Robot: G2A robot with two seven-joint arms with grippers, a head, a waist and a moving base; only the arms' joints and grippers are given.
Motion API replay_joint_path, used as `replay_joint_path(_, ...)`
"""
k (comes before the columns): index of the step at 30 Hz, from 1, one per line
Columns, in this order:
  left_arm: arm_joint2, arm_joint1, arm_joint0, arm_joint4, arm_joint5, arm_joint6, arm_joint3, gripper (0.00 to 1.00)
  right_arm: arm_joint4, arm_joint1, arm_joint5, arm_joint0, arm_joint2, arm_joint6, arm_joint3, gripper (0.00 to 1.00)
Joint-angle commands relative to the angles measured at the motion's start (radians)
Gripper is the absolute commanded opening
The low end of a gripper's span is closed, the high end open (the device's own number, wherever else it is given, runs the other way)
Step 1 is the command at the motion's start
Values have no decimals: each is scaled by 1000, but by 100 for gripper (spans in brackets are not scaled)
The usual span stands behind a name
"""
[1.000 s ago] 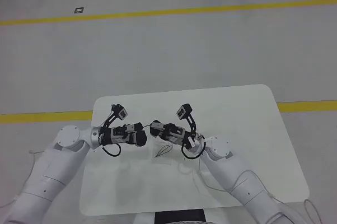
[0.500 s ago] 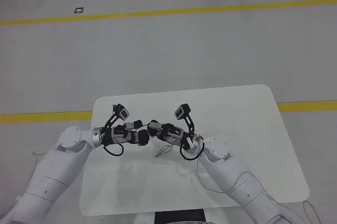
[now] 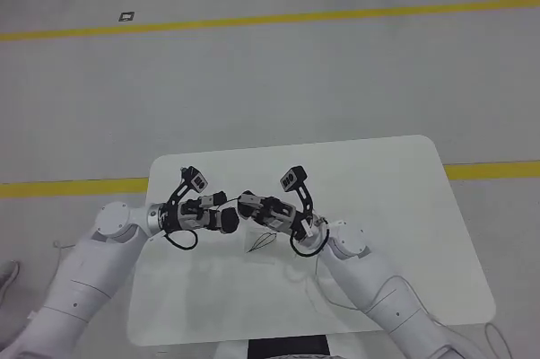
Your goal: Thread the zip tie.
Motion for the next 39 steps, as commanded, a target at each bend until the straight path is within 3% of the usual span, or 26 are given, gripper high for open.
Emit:
replay_joint_path(1, 0, -1, -1, 0, -1, -1, 2, 100, 0, -1, 0, 2, -3, 2, 4, 0)
replay_joint_path(6, -3, -2, -4, 10, -6, -3, 4, 100, -10, -2, 7, 8, -8, 9, 16, 0)
replay_joint_path(8, -6, -2, -5, 13, -7, -4, 5, 84, -21, 0, 15, 9, -8, 11, 20, 0)
replay_joint_path(9, -8, -2, -6, 17, -8, -6, 5, 62, -28, 1, 20, 10, -6, 12, 21, 0)
replay_joint_path(10, -11, -1, -7, 30, -11, -7, 6, 55, -39, 3, 28, 10, -4, 14, 23, 0)
replay_joint_path(16, -25, 2, -4, 39, -8, -14, 8, 35, -98, 14, 61, 10, 11, 11, 26, 0)
replay_joint_path(21, -32, 3, 0, 45, -3, -12, 7, 31, -134, 23, 77, 3, 25, 9, 14, 0)
replay_joint_path(32, -27, 2, 2, 76, 11, -2, 3, 34, -184, 36, 104, -11, 33, -3, -13, 0)
replay_joint_path(39, -26, 1, 1, 84, 18, -3, 3, 25, -193, 38, 111, -9, 22, -11, -15, 0)
